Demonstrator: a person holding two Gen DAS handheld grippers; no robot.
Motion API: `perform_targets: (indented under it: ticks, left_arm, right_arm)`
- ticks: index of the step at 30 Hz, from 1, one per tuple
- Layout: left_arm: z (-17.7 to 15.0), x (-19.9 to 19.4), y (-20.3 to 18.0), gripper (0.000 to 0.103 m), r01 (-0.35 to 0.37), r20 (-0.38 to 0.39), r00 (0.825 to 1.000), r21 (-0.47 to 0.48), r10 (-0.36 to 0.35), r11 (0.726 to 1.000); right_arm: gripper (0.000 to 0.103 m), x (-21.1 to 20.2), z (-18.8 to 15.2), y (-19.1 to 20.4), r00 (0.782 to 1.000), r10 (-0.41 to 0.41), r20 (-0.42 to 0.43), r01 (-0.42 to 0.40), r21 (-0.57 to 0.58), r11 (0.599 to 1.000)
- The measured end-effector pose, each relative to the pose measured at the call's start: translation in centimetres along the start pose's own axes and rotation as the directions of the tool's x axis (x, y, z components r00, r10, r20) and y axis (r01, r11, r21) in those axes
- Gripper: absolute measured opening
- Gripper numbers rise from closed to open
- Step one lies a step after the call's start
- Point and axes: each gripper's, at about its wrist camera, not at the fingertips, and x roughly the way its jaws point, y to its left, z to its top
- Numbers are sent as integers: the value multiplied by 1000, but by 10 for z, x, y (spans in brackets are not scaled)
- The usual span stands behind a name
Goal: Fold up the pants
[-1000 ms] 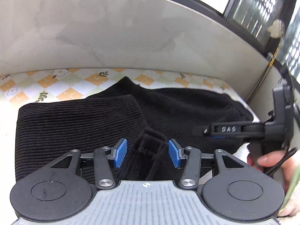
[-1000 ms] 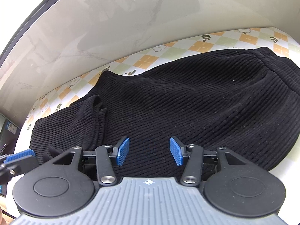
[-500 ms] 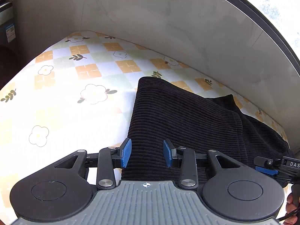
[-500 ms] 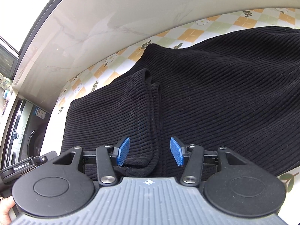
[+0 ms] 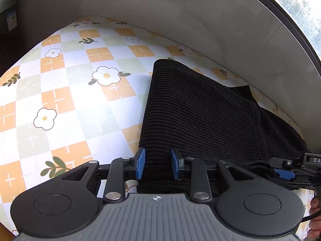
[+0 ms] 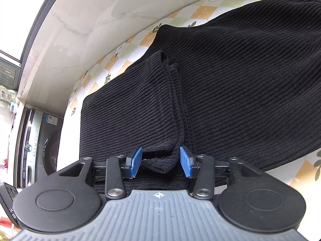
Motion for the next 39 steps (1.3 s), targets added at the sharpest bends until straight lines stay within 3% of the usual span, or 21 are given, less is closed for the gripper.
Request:
perform_targets:
  ticks: [15,17,18,19,22,25,27,32,37,38,39]
  left_arm:
    - [-21,-9,-8,30,-1,0,1000,18,1,1000]
    - [-21,-9,-8,30,-1,0,1000,16,0,1000]
    - [-21,-9,-8,30,-1,0,1000,14,1,1000]
    - [-21,-9,-8,30,0,-1,1000,13,0,1000]
    - [-19,-10,-6,29,6,-4,1000,-9,-6,1000]
    - [-16,-14,0,28,3,-2,1000,-47,-3,999]
    - [-15,-17,3,28,-12,2,1000,-54,12,998]
    - [-16,-14,0,28,-21,-9,1000,-33,21,999]
    - [-22,-10,-19,28,-53,-38,998,77,56,996]
    - [-22,-10,-21,28,-58,-39,997,93,62,994]
    - [-23,-10,-22,28,-61,-40,997,98,65,993]
  right_arm:
    - [47,20,12,-8,1000,9,6,-10,135,991]
    - [37,22,13,-5,1000,-24,5,24,125,992]
    - [22,22,13,-4,999,-44,6,43,118,992]
    - [15,21,13,-4,999,-50,9,49,119,992]
    - [13,7,11,3,999,-9,52,4,101,995]
    - [13,-21,9,18,992,85,94,-88,26,996]
    - [12,-37,6,21,991,94,95,-93,-15,996]
    - [12,-22,-15,-4,1000,-9,14,9,3,1000]
    - [14,3,-17,-22,999,-31,-26,33,76,997]
    - [16,3,-14,-20,998,-42,-38,44,52,998]
    - [28,1,-10,-17,997,-65,-36,66,23,998]
